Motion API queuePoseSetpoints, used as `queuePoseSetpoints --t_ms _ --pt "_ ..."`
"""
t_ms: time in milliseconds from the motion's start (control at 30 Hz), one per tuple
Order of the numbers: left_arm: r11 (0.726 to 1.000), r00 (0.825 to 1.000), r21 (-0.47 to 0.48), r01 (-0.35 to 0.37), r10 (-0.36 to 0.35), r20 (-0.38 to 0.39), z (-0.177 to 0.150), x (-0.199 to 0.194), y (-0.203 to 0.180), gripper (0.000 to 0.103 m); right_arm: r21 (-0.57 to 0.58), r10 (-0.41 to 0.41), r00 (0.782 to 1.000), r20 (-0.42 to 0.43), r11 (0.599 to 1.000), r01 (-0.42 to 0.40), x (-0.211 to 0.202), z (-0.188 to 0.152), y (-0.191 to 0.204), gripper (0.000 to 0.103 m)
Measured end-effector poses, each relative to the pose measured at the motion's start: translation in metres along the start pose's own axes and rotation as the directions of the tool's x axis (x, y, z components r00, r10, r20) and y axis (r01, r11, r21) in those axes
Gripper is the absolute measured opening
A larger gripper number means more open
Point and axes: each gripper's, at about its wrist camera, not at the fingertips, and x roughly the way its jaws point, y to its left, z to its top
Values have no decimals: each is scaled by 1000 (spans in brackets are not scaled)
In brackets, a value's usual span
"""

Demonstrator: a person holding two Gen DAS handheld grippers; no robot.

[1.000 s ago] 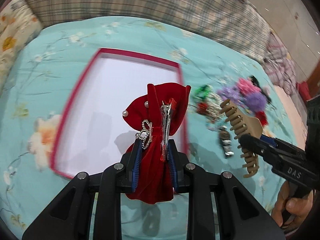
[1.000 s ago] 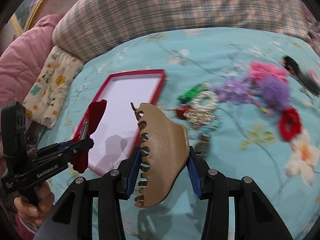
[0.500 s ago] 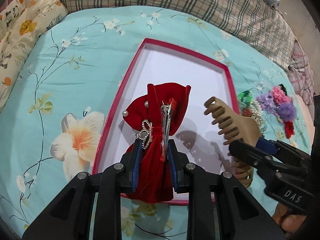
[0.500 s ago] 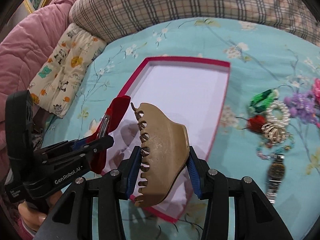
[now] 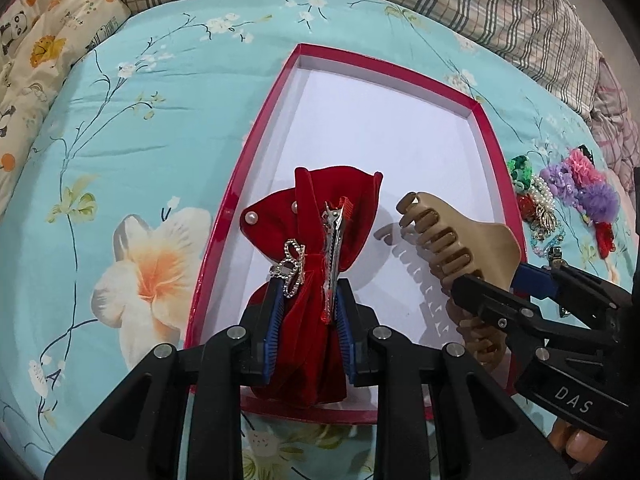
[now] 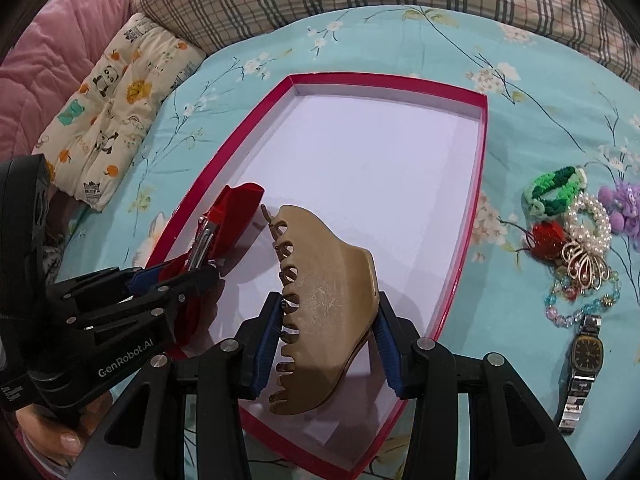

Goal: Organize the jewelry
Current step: 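Carry the red bow and beige claw clip into the white box and release both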

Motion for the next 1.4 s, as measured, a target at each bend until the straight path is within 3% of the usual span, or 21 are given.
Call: queuePoseSetpoints --t_ms 367,600,1033,1400 --pt "1000 1000 21 -9 9 -18 -1 3 -2 31 -21 25 1000 -11 999 -25 5 2 -1 50" --pt "1000 1000 3 -18 18 -23 -7 -2 5 49 -48 17 1000 -26 999 -18 8 6 2 50" --pt "999 1000 -33 -1 1 -3 -15 -19 13 51 -72 8 999 -40 997 -11 8 8 7 53" --pt "998 999 -57 32 -30 43 -9 -41 0 53 -12 16 998 64 1000 -15 -52 -2 -23 58"
